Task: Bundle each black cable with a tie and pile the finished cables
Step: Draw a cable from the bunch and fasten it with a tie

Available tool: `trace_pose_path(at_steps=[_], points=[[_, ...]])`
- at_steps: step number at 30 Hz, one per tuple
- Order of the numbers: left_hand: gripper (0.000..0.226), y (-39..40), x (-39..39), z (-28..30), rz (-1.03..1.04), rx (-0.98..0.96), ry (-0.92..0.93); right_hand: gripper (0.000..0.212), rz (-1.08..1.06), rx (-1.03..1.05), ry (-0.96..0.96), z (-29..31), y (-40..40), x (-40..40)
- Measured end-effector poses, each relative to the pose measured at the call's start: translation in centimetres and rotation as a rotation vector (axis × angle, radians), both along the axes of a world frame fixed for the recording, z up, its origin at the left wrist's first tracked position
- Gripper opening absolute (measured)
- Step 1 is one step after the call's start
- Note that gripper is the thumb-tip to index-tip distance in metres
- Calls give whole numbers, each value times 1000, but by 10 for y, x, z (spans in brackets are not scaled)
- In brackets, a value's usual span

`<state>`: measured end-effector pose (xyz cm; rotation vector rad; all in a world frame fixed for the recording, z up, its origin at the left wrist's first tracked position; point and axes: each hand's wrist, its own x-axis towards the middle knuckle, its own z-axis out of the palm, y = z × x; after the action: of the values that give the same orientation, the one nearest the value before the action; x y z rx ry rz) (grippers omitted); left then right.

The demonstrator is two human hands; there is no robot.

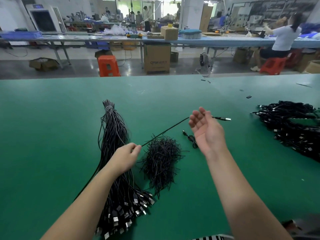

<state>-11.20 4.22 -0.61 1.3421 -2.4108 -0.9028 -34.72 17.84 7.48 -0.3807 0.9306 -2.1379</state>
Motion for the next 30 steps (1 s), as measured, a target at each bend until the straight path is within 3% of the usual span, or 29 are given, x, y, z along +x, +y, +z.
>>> trace_pose_path(at_steps=[2,4,8,10,13,15,16,18,20,23,26,30], points=[[42,5,9,-4,-135,-343,-324,30,-43,-5,-19,0,2,-17],[47,8,19,-6,-228,-496,-414,32,-96,48,43,-1,4,-31],[41,14,33,-4,-374,-269,-386,35,-119,129,132,-6,3,-38],[40,18,34,0,-377,-211,-524,36,-48,115,103,-9,2,-31],[38,18,34,8,-331,-279,-736,46,78,188,164,-14,-3,-10],[50,18,35,14,-353,-185,-775,48,193,205,221,-20,-7,8],[63,20,34,19,-370,-107,-731,44,248,214,256,-22,-9,18],[76,25,26,31,-359,-9,-452,32,350,240,338,-24,-12,39],[68,32,14,46,-278,37,-22,26,461,249,398,-26,-14,60],[46,38,-2,63,-238,359,488,25,600,254,421,-27,-16,85],[45,41,-7,72,-282,568,631,21,684,246,378,-27,-14,96],[40,39,-10,70,-320,598,648,24,732,210,323,-26,-9,97]])
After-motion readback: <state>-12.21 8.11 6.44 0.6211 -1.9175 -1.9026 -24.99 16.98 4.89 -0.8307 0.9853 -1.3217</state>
